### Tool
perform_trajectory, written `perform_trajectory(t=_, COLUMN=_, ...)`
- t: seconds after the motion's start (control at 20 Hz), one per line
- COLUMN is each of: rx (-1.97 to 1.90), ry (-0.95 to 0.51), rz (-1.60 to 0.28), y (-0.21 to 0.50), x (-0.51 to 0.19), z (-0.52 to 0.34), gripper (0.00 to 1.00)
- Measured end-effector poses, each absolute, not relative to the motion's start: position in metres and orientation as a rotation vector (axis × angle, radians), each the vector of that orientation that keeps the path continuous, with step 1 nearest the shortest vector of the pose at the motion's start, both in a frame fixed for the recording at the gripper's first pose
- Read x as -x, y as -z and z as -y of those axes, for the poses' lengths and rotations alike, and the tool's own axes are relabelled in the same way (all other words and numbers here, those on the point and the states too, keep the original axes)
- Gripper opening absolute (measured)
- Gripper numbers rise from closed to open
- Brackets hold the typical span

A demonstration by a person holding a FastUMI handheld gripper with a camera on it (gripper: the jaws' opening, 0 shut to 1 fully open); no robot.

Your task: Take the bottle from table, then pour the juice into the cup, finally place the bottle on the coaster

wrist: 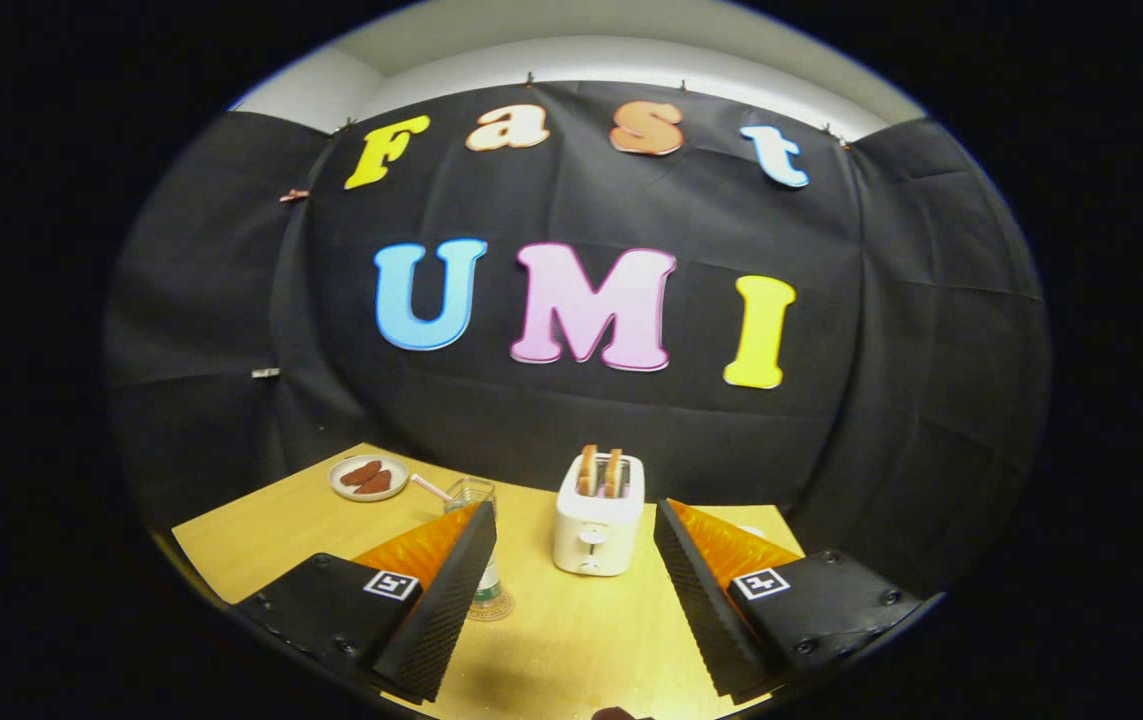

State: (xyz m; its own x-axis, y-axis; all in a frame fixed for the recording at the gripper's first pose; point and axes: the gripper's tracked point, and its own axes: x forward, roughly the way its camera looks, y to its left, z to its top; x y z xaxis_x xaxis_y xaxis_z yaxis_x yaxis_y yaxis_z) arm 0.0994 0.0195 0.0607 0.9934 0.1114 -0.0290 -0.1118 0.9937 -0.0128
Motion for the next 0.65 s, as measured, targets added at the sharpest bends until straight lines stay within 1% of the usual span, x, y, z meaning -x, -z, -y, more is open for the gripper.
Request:
perform_trajectory(t=0.2, rx=-0.032, ry=-0.002, rz=0.000, y=-0.074, x=-0.056, z=0.030, gripper=0.98)
perform_trajectory(t=0.45, rx=-0.130, ry=0.063, rz=0.000, y=-0.070, x=-0.006, z=0.065, gripper=0.97)
perform_trajectory(t=0.65, rx=-0.129, ry=0.129, rz=-0.008, y=-0.059, x=0.016, z=0.084, gripper=0.98)
